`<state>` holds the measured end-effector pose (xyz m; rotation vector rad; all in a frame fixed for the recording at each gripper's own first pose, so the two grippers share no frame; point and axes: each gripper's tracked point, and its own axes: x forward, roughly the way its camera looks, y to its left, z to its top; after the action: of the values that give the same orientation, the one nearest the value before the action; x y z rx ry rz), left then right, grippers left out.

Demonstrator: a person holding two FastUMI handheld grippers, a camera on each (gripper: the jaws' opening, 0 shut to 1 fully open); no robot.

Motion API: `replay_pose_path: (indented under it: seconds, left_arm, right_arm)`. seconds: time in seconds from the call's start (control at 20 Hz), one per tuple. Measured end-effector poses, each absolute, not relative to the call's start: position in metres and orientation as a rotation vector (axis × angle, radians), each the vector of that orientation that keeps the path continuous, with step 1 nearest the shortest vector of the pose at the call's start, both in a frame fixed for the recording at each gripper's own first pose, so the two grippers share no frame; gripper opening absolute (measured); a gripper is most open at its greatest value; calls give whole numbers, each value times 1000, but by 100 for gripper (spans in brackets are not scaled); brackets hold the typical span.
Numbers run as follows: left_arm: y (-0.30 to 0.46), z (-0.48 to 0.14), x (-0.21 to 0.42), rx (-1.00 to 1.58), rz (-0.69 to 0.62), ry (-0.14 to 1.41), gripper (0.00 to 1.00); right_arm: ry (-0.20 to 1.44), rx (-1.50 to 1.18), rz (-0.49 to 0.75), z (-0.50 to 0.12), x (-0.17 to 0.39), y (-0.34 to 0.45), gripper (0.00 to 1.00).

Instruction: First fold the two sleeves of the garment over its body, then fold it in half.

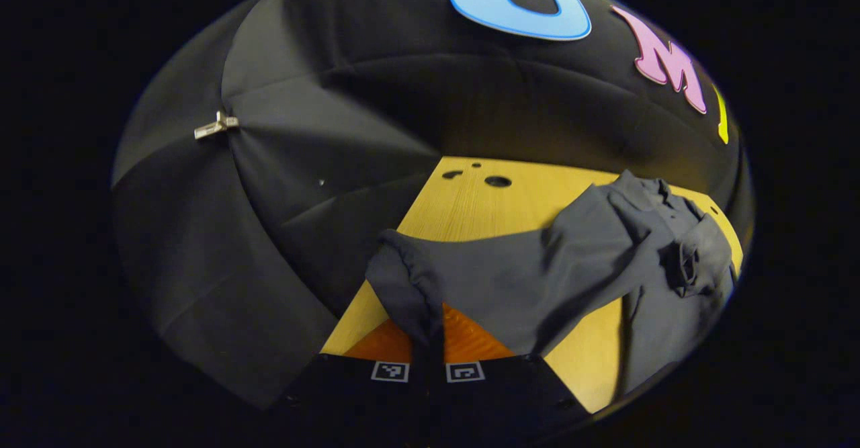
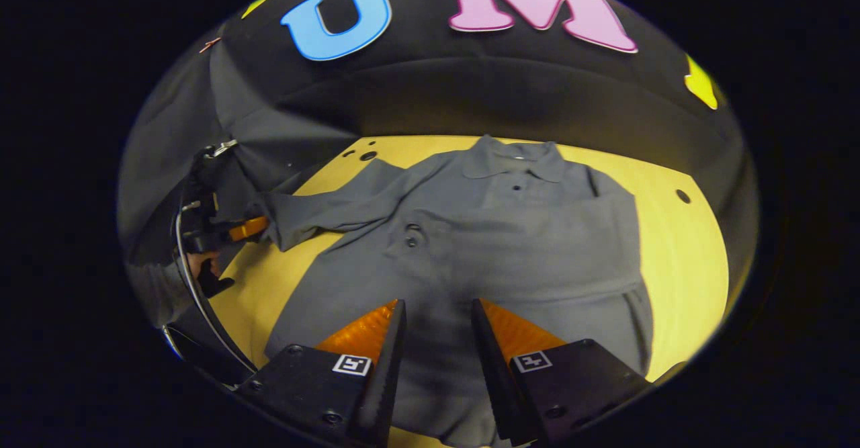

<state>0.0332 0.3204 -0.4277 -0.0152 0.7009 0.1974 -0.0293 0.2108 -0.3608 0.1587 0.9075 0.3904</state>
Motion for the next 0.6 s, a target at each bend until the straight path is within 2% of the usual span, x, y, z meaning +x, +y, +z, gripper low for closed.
replay_pose_path:
  seconds: [0.1, 0.15, 0.2, 0.25, 0.4, 0.6]
  left_arm:
    - [302, -397, 42, -27, 168, 649, 2]
    - [290, -380, 47, -31, 148, 622, 6]
    - [277, -366, 50, -31, 130, 598, 6]
    - [263, -352, 54, -34, 109, 577, 6]
    - [223, -319, 60, -53, 52, 525, 5]
    - [168, -288, 67, -61, -21, 489, 6]
  right_arm:
    - [907, 155, 327, -361, -33, 181, 62]
    - [909, 159, 302, -362, -34, 169, 62]
    - [909, 158, 277, -362, -35, 157, 49]
    - [907, 155, 254, -363, -34, 145, 62]
    - [902, 148, 207, -366, -35, 118, 62]
    - [893, 150, 174, -369, -41, 91, 70]
